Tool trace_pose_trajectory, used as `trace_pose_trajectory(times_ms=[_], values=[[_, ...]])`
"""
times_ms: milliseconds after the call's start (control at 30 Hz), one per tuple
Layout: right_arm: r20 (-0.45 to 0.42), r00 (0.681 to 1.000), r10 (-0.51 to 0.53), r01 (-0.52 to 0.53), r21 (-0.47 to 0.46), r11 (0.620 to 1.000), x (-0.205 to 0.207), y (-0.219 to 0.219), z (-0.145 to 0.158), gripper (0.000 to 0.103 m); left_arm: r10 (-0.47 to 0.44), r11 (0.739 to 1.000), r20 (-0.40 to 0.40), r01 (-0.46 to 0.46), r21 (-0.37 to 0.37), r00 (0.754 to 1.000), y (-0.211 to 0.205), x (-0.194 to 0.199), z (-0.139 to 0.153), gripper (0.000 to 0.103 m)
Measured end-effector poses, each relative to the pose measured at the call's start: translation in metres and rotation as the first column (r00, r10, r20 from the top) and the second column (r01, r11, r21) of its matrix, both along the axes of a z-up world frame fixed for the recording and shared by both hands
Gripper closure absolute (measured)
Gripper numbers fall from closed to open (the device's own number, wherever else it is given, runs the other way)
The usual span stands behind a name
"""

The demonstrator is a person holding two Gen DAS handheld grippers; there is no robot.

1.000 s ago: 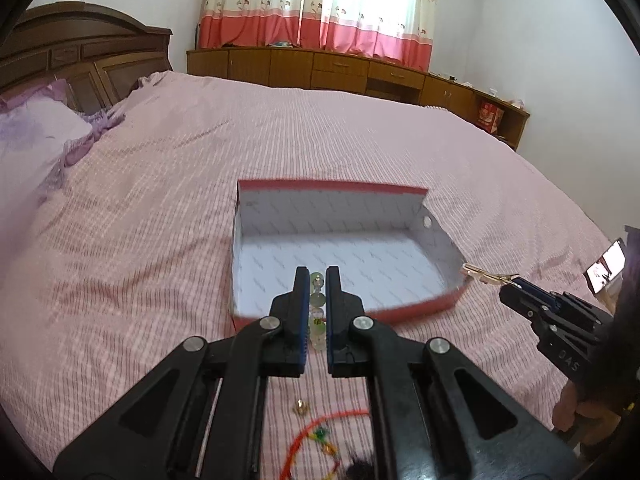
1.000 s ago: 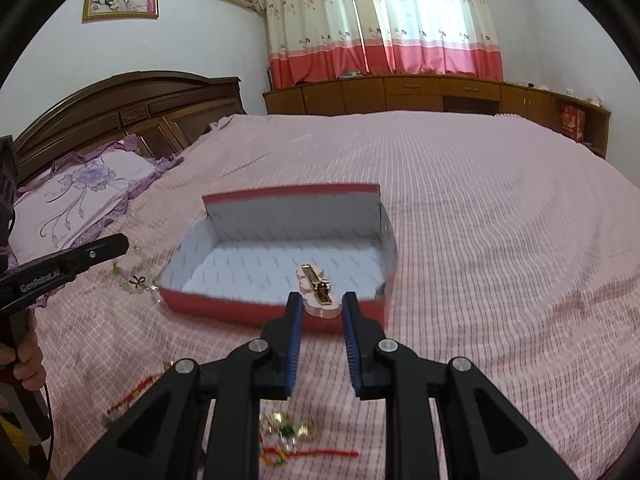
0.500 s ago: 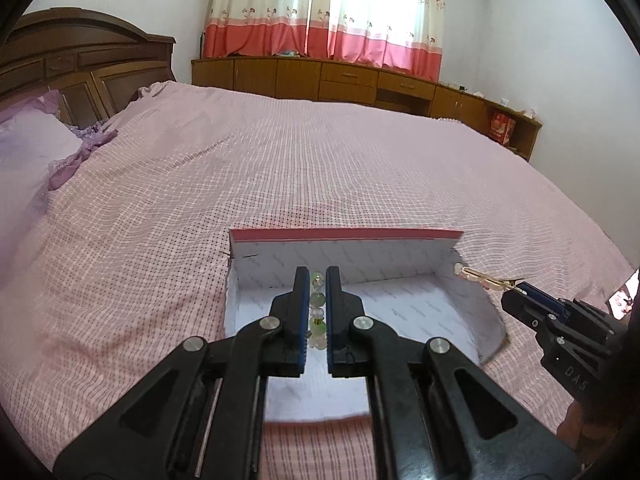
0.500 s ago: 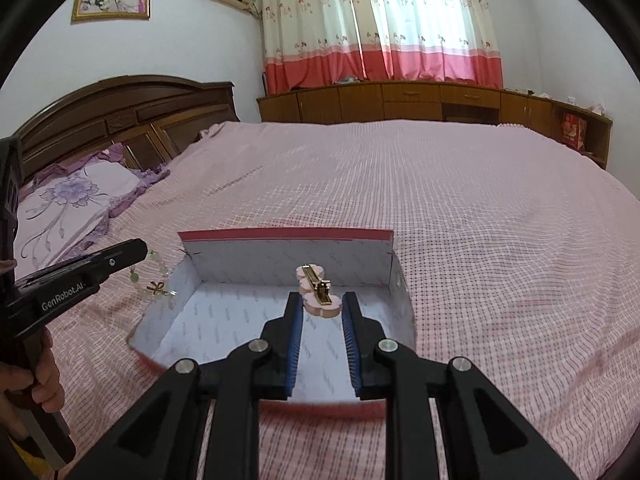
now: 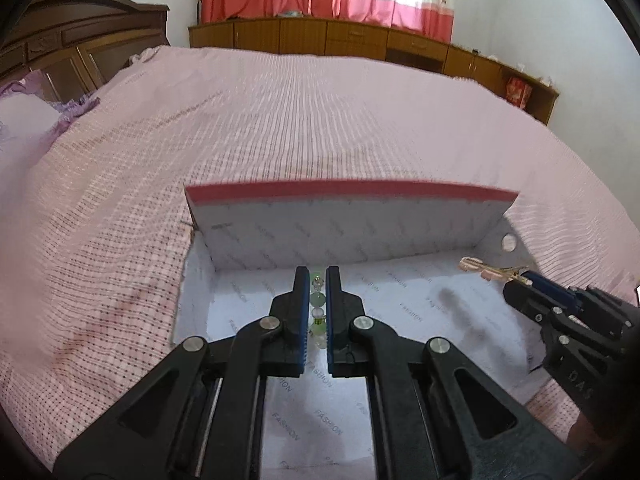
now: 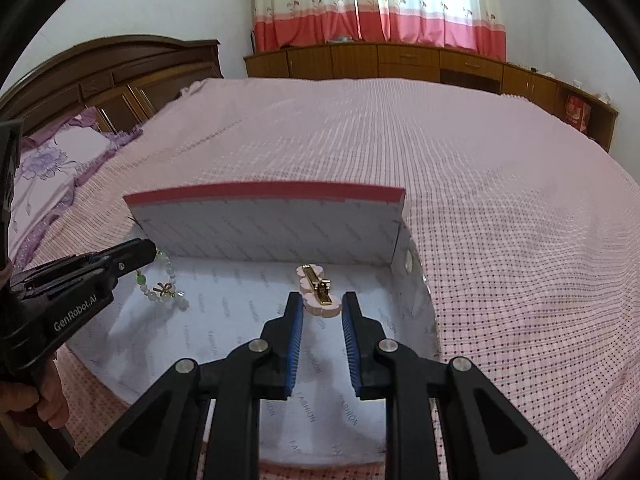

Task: Organize jewelry
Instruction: 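Carry the hair clip and bead bracelet with both tools into the box, then open both tools to drop the clip and bracelet inside the box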

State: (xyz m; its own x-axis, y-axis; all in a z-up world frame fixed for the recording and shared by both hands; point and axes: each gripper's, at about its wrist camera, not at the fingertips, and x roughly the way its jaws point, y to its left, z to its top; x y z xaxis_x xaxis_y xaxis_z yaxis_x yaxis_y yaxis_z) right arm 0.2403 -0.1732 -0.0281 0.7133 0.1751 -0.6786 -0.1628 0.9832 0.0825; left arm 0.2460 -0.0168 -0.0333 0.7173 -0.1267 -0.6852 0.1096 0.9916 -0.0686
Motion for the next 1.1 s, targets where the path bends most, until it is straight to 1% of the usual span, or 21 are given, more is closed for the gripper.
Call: trace_pose_trajectory(times_ms=[233, 267, 300, 333, 367, 433, 467, 600, 733, 933, 1100], values=[[-0.046, 0.999, 0.012, -0.012, -0.011, 1.000, 0.006, 0.003, -0.011, 0.081, -0.001, 1.000, -0.064, 0.001, 0.011, 0.998, -0.001, 0.005, -0.012, 0.103], [-0.050, 0.999, 0.014, -0.014, -0.006, 1.000, 0.006, 0.003, -0.011, 0.080, 0.000, 1.000, -0.071, 0.001, 0.010, 0.997, -0.001, 0.005, -0.013, 0.102], [-0.055, 0.998, 0.014, -0.014, -0.002, 1.000, 0.006, 0.003, -0.011, 0.074, 0.001, 1.000, -0.077, -0.001, 0.011, 0.997, -0.001, 0.004, -0.012, 0.099], [-0.058, 0.998, 0.013, -0.013, 0.001, 1.000, 0.006, 0.004, -0.011, 0.064, 0.005, 1.000, -0.088, -0.004, 0.012, 0.996, -0.001, 0.004, -0.012, 0.090], [-0.053, 0.998, 0.013, -0.013, 0.004, 1.000, 0.004, 0.004, -0.010, 0.061, 0.008, 1.000, -0.096, -0.007, 0.014, 0.995, -0.001, 0.004, -0.012, 0.079], [-0.041, 0.999, 0.019, -0.018, 0.012, 1.000, 0.001, 0.005, -0.008, 0.059, 0.011, 1.000, -0.094, -0.010, 0.014, 0.995, -0.002, 0.000, -0.011, 0.072], [-0.038, 0.999, 0.019, -0.018, 0.014, 1.000, -0.001, 0.005, -0.006, 0.059, 0.007, 1.000, -0.087, -0.006, 0.014, 0.996, -0.003, -0.003, -0.008, 0.071], [-0.023, 1.000, 0.022, -0.021, 0.023, 1.000, -0.009, 0.001, 0.002, 0.059, -0.008, 1.000, -0.074, 0.009, 0.014, 0.997, -0.003, -0.013, 0.002, 0.070], [0.003, 1.000, 0.021, -0.021, 0.040, 0.999, -0.022, -0.004, 0.015, 0.059, -0.012, 1.000, -0.056, 0.011, -0.015, 0.998, 0.002, -0.027, 0.017, 0.069], [0.053, 0.998, 0.032, -0.034, 0.053, 0.998, -0.047, -0.009, 0.038, 0.059, -0.015, 1.000, -0.004, 0.015, -0.026, 1.000, 0.009, -0.054, 0.044, 0.069], [0.083, 0.996, 0.043, -0.048, 0.061, 0.997, -0.070, -0.011, 0.053, 0.059, -0.018, 0.999, 0.030, 0.020, -0.044, 0.999, 0.021, -0.071, 0.064, 0.069]])
